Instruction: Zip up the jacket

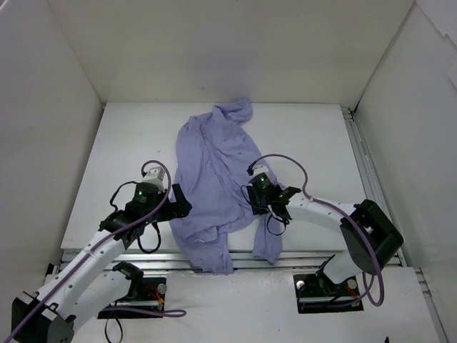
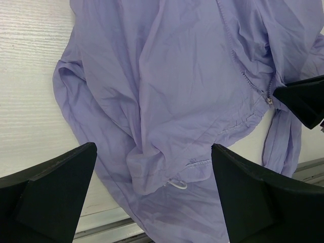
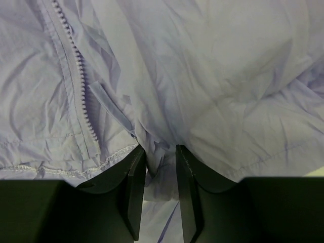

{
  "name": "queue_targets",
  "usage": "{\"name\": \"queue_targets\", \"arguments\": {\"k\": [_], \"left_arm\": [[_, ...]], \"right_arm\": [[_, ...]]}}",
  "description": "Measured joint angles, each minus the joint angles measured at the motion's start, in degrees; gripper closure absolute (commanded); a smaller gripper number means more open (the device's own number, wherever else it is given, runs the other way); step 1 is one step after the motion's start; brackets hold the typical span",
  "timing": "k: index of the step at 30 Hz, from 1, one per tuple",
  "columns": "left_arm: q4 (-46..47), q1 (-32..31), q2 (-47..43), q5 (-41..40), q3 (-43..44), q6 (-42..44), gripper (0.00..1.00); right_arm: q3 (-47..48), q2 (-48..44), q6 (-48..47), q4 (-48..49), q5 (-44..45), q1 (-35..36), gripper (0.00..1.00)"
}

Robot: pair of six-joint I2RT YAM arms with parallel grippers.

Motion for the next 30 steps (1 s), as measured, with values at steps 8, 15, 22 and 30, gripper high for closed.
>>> {"name": "queue_targets", "arguments": {"k": [8,15,22,30], "left_arm": [[0.0,0.0,0.0,0.4,0.0,-0.2,0.07],[0.0,-0.8,0.0,0.5,0.0,-0.2,0.09],[1.0,-2.3,4.0,0.5,0.0,-0.2,0.17],[4.1,-3.7,12.5,0.8,0.0,-0.7,0.22]], "right_arm": [[8.3,0.0,-0.3,-7.4,6.5,4.4,0.67],[11.2,1.0,-1.0,-10.3,7.5,5.8,0.68],[13.2,3.1,-2.0,-11.8,5.0,6.6,0.7],[13.7,4.2,-2.5,-11.9,3.6,6.8,0.7]]}}
